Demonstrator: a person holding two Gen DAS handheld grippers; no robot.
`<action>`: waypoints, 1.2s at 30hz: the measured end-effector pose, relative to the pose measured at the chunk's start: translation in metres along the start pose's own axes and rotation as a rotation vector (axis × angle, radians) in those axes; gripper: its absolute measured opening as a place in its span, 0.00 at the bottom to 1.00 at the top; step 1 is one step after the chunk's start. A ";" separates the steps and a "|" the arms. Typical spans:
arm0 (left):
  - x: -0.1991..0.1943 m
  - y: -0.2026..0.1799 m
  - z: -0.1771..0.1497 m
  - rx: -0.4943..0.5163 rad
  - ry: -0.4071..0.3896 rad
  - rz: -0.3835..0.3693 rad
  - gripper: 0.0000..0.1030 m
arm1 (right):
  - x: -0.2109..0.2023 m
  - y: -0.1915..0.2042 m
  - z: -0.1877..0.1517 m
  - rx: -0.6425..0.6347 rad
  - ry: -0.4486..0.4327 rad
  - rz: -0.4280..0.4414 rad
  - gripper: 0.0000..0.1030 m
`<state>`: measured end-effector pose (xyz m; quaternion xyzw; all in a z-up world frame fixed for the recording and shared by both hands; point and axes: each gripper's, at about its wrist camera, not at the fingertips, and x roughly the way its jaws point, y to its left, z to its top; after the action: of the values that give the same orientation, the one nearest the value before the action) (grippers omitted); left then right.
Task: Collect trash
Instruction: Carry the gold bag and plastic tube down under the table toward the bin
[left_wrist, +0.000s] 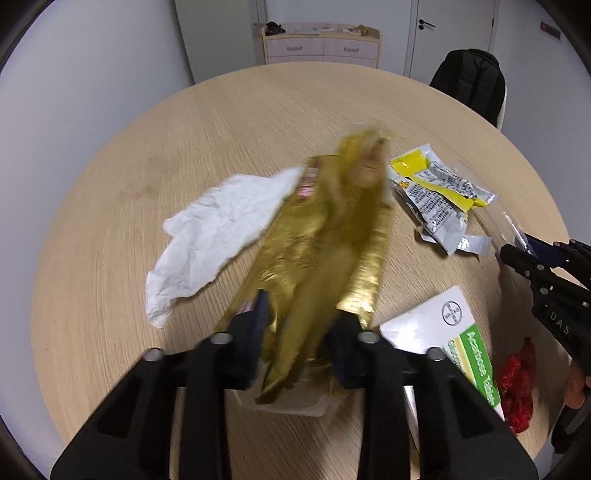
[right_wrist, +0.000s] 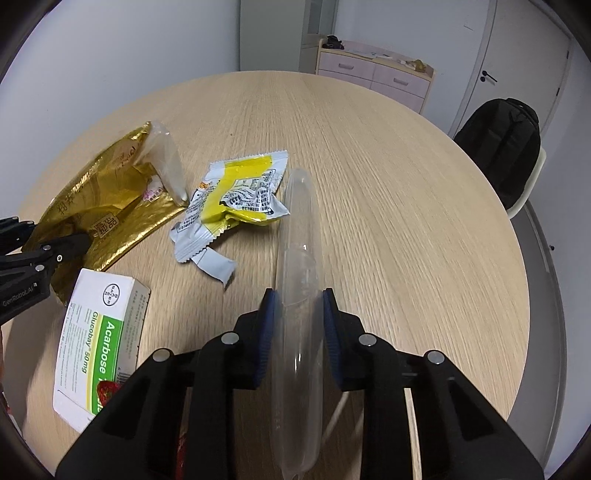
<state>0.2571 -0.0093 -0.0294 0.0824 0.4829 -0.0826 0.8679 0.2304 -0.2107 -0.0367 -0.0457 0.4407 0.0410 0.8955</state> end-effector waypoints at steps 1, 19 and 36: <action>0.000 0.000 -0.001 -0.001 0.005 -0.011 0.12 | -0.001 -0.001 0.000 0.001 -0.002 -0.002 0.24; -0.044 0.002 -0.012 -0.062 -0.064 -0.005 0.06 | -0.032 0.000 -0.004 0.027 -0.040 -0.038 0.24; -0.082 0.001 -0.046 -0.085 -0.051 0.023 0.06 | -0.081 0.013 -0.018 0.026 -0.100 -0.045 0.24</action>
<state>0.1769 0.0073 0.0162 0.0491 0.4628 -0.0540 0.8835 0.1651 -0.2023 0.0159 -0.0419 0.3946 0.0172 0.9177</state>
